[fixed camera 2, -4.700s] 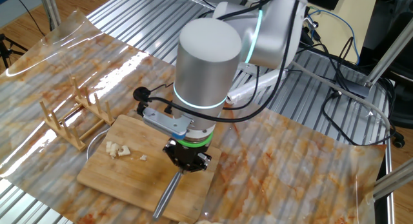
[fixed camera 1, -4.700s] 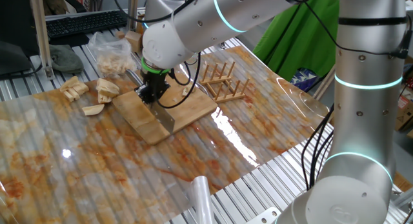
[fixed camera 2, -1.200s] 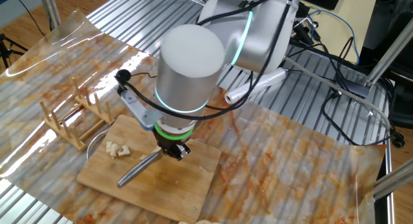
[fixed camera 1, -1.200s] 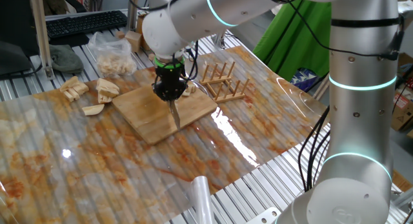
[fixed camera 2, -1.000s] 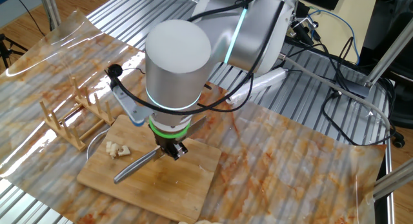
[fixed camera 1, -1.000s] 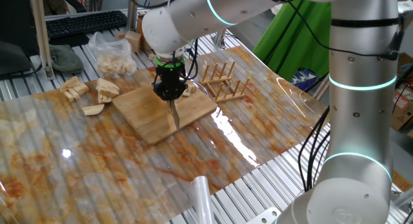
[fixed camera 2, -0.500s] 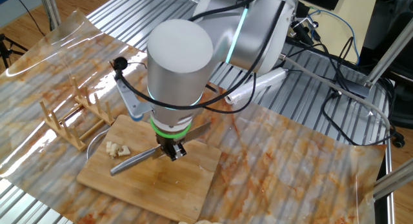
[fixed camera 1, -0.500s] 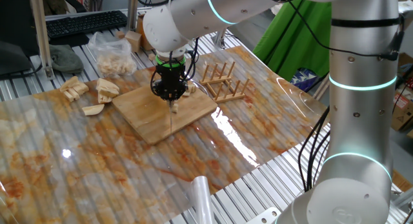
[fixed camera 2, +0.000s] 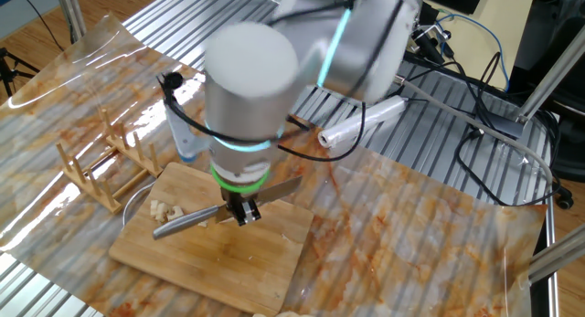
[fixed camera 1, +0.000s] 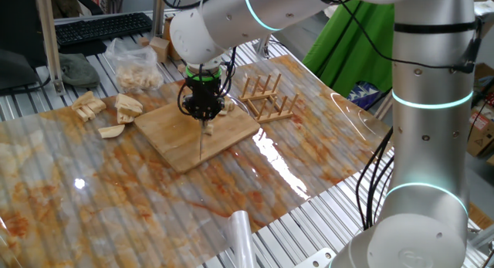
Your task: Slice the lotus root
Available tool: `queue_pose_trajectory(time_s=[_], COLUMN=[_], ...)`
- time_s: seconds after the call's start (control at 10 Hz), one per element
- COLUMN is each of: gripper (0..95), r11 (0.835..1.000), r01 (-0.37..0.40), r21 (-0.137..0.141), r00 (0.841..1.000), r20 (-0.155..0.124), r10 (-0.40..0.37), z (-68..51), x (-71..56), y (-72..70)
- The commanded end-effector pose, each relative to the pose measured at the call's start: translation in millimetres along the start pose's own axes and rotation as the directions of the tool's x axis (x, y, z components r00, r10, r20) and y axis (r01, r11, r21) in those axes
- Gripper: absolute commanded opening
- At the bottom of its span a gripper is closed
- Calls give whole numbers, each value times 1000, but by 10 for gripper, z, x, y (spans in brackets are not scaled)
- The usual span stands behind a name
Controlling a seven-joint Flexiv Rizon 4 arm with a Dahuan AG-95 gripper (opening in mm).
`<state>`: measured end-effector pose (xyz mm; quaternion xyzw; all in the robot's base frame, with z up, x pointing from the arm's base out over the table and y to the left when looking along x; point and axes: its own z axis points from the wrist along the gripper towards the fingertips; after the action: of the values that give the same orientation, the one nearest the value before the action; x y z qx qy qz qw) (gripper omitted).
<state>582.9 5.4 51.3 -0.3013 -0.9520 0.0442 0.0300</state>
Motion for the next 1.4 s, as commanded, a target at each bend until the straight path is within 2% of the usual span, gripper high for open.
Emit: queue_pose_trajectory(time_s=[0.1, 0.4, 0.5, 0.8, 1.1, 1.4], gripper=[0, 0, 0, 0, 0, 0], r11=[996, 996, 996, 994, 991, 993], r01=[28, 8, 24, 79, 121, 110], r21=[-81, -94, -82, -75, -49, -51], r00=[998, 998, 998, 995, 992, 993], r20=[-51, -56, -51, -51, -39, -43], r10=[-32, -14, -28, -83, -123, -112], z=[-89, -190, -233, -299, -205, -138], x=[39, 90, 101, 95, 98, 102], y=[-5, -36, -69, -173, -239, -286])
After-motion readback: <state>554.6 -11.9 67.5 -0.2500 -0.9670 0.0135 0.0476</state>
